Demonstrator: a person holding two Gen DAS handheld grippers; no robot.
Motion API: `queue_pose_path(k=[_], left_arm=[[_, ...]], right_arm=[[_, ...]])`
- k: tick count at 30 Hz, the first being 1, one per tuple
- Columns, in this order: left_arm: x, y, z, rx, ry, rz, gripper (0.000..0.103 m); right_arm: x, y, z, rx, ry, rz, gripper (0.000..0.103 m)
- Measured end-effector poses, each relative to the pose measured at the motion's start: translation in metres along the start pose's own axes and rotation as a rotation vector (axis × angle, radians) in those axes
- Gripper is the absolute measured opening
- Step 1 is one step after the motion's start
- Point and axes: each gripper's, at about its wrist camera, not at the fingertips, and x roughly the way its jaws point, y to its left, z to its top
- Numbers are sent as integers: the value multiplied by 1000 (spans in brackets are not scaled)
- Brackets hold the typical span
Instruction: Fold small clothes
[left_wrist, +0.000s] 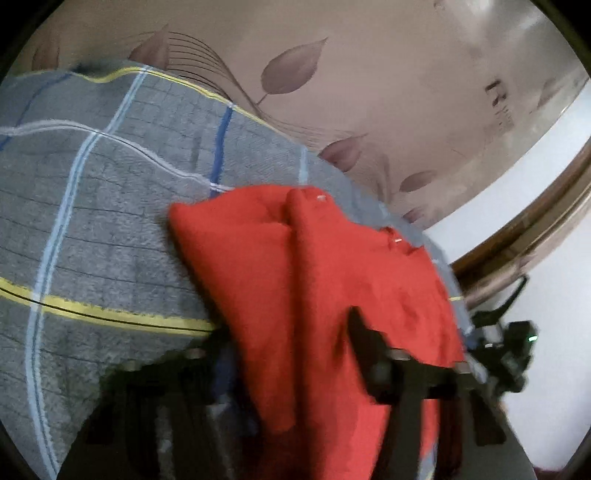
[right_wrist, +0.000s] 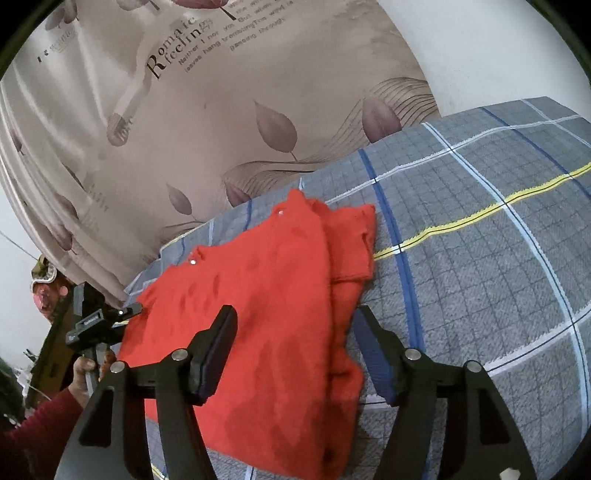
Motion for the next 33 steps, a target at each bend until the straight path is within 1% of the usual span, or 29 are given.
queue_pose_path(k=[2,3,6,7,10,13,15,19,27,33], left_arm=[[0,3,0,-22,-3,20,26],[-1,0,0,-9,-11,50,24],[-1,-21,-6,81,-38,151,22],[-2,-28,-7,103,-50,180,22],[-1,-39,-7,147,-55,235,22],[0,-46,-7,170,-52,288,22],[2,-55,-9,205,-55,346,22],[8,-71,-13,270,-60,432,22],[15,-80,-15,308,-51,515,22],[19,-85,-16,325,-43,554,22]], right_arm=[[1,2,0,-11,6,-9,67],[2,3,0,-17,7,-13,67],[3,7,-1,-38,10,-30,69],[3,8,-1,-43,9,-34,69],[4,7,-1,-41,12,-36,71],[3,7,-1,-35,10,-34,73],[3,6,-1,-33,7,-32,76],[1,7,-2,-38,2,-29,78],[-4,9,-3,-44,-20,-21,84],[-8,11,-4,-52,-33,-11,89]])
